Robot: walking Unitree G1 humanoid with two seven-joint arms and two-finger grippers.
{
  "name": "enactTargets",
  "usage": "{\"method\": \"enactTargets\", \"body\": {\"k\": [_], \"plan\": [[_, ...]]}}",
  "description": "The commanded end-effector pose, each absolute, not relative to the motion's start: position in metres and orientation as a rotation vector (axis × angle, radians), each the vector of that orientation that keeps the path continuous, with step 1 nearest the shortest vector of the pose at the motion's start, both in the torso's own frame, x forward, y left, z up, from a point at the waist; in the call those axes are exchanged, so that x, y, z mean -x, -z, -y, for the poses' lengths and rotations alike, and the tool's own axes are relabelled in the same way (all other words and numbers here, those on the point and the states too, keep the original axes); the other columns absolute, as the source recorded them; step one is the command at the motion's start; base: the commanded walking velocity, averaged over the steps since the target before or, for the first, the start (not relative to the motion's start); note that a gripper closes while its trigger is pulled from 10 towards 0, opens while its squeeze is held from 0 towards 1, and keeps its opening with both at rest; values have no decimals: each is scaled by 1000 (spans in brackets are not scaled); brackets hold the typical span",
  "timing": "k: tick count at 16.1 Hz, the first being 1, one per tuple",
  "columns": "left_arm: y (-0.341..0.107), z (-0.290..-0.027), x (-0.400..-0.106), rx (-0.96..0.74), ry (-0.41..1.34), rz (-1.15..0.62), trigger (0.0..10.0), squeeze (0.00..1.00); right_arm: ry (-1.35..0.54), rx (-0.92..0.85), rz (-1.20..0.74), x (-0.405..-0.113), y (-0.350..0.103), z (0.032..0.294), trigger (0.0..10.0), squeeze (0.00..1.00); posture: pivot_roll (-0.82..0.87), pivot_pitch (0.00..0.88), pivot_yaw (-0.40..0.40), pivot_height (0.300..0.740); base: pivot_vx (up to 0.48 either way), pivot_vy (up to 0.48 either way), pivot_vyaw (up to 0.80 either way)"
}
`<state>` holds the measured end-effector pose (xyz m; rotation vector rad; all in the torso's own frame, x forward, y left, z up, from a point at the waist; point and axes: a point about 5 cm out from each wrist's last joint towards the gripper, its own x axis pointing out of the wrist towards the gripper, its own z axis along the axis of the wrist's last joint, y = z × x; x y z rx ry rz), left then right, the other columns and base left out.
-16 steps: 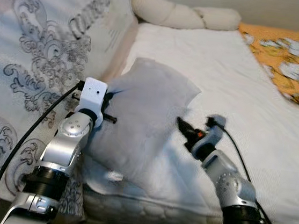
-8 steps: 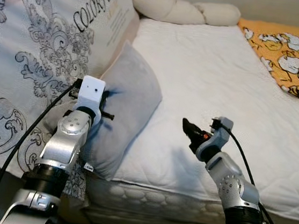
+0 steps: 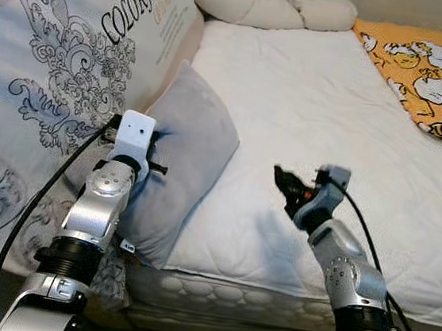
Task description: Clean up the room
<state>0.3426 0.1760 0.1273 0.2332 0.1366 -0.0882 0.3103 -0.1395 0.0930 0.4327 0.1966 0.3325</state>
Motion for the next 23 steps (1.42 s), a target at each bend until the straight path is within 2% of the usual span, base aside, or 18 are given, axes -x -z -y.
{"method": "enactTargets", "body": {"k": [1,7,9,12,23], "plan": [[-135,-177,-346,-225,91,-106,10000,0,-348,-404,-167,-313,-99,136,10000,0,-73,0,46,740,307,0,800],[-137,-181,-349,-235,85,-94,10000,0,-341,-418,-183,-315,-98,133,10000,0,-69,0,42,740,349,0,133],[-138,-181,-350,-235,88,-93,10000,0,-339,-419,-177,-315,-98,132,10000,0,-72,0,45,740,354,0,-800],[-138,-180,-351,-242,91,-92,10000,0,-344,-407,-177,-314,-97,131,10000,0,-75,0,49,740,345,0,0],[-134,-182,-356,-305,85,-115,10000,0,-333,-384,-188,-309,-92,137,10000,0,-91,0,57,740,0,0,0]]}}
